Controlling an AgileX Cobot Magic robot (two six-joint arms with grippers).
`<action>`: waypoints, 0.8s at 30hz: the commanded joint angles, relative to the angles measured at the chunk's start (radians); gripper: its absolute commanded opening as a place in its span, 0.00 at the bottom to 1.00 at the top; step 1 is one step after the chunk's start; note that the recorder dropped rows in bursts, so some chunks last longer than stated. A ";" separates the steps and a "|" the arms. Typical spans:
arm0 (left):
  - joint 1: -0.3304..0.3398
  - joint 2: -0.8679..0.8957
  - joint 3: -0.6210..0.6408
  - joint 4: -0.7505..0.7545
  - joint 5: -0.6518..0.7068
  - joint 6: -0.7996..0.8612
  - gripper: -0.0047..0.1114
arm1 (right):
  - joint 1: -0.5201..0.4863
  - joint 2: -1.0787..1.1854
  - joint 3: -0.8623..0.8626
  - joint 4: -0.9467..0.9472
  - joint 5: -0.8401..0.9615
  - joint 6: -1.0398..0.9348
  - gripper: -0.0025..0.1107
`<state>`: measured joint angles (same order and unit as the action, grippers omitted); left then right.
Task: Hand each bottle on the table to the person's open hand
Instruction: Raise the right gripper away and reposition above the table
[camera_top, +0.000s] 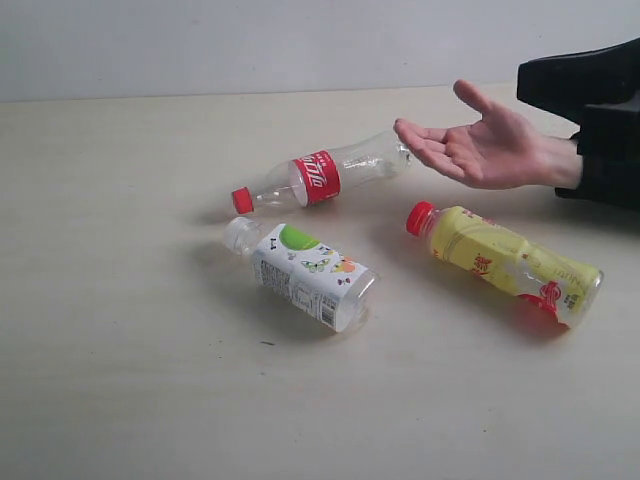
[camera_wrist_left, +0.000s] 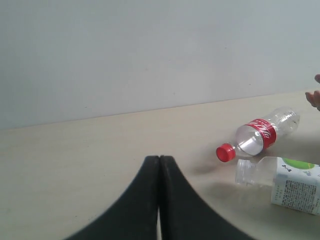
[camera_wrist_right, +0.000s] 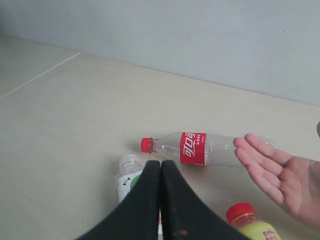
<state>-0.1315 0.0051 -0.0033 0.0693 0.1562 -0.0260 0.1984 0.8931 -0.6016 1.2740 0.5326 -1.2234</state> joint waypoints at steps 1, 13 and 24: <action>0.003 -0.005 0.003 0.002 -0.004 -0.008 0.04 | -0.002 0.024 -0.031 -0.006 -0.006 -0.003 0.03; 0.003 -0.005 0.003 0.002 -0.004 -0.008 0.04 | -0.002 0.211 -0.414 -0.514 0.269 0.451 0.34; 0.003 -0.005 0.003 0.002 -0.004 -0.008 0.04 | -0.002 0.423 -0.553 -0.646 0.476 0.470 0.53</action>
<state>-0.1315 0.0051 -0.0033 0.0693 0.1562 -0.0260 0.1984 1.2784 -1.1330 0.6441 0.9944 -0.7617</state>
